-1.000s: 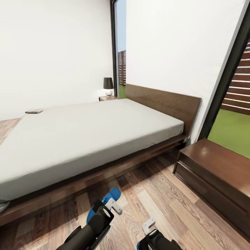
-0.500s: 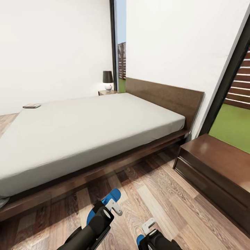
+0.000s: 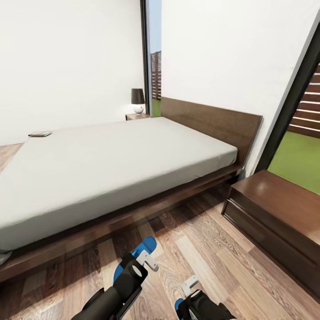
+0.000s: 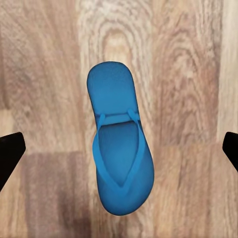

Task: In the bedroom, move the book from the bed onto either nightstand, and place the two sandals side by side next to the bed.

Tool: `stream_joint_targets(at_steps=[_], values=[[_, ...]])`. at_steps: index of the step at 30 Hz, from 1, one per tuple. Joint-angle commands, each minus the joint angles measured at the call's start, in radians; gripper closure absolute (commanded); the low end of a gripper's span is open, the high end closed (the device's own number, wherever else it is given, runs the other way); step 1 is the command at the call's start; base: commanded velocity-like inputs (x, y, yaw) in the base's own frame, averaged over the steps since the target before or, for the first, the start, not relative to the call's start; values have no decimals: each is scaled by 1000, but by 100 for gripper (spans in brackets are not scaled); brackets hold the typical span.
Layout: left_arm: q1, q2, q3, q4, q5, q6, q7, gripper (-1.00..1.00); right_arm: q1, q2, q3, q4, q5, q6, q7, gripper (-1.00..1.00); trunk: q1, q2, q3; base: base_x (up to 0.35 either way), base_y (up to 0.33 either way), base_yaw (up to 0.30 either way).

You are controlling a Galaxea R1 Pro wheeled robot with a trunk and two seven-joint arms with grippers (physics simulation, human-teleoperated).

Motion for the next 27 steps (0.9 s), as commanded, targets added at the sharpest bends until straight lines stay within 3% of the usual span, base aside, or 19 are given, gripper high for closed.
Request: stream_joint_targets(at_steps=[1,12,19,27], values=[[-1,0,-2,-6,-4,5,2,100,-4,0,6,-2,1,7,-4,-100,0,-1,-5,0,0,0],[-1,0,-3,-13,-4,6,6,100,-36,2,6,-2,1,18,-4,-100,5,-3,-47,0,0,0],[-1,0,-3,-10,-4,6,7,100,-48,2,6,2,1,21,-4,-100,5,-3,-47,0,0,0],[-1,0,-3,-10,-4,6,7,100,-51,3,6,5,1,22,-4,-100,9,-5,-78,0,0,0]])
